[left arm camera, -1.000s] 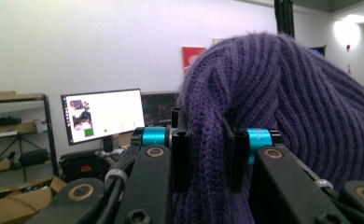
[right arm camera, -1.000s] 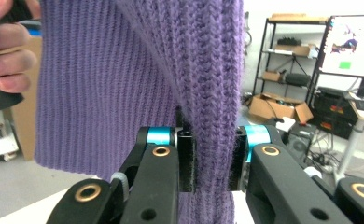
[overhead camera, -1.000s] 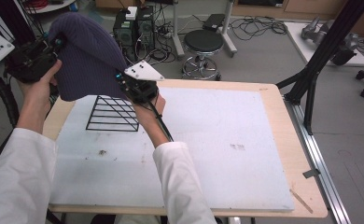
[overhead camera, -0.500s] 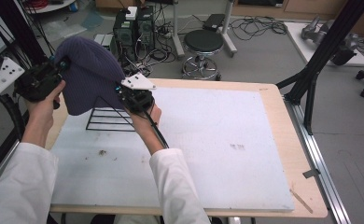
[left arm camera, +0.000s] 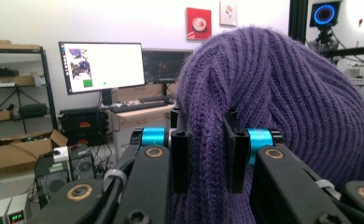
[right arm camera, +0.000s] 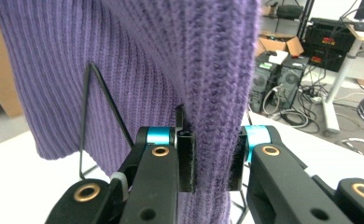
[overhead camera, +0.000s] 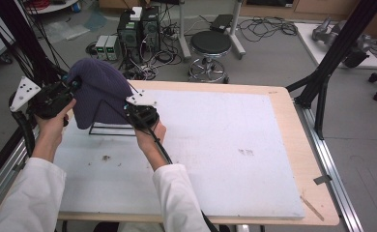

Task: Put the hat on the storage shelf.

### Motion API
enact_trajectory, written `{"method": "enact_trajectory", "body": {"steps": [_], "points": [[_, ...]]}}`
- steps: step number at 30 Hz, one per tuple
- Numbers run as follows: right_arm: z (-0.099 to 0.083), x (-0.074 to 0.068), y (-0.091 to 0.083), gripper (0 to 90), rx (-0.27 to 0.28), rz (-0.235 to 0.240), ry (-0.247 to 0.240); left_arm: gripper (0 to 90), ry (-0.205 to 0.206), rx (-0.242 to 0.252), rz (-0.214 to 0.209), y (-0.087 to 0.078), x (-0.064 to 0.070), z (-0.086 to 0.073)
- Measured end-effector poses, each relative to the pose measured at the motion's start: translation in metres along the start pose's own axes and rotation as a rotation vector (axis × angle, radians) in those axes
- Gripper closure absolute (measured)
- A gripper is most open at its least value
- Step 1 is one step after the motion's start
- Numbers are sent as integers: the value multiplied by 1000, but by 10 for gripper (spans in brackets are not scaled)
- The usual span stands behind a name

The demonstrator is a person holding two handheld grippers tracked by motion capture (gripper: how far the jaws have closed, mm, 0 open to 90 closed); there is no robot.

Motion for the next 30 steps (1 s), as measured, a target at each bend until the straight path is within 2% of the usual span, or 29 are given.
{"method": "enact_trajectory", "body": {"steps": [4,10,20,30], "points": [[-11,1,3,800,-20,-4,-8,768,-13,-19,9,-4,3,-12],[-25,3,7,798,-56,-4,5,765,12,-50,3,-10,7,-22],[-45,6,13,797,-104,-30,8,758,-13,-85,1,-17,12,-44],[-49,8,13,772,-115,-40,27,721,-50,-76,3,-16,14,-45]]}}
Point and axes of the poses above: each handheld gripper's, and its own axes: y roughly forward along the jaws, z roughly out of its top, x roughly to its right, the point moved 9 cm from there along y, roughly forward along the jaws, and after that the axes turned 8 degrees about y, right-handed, at the moved point
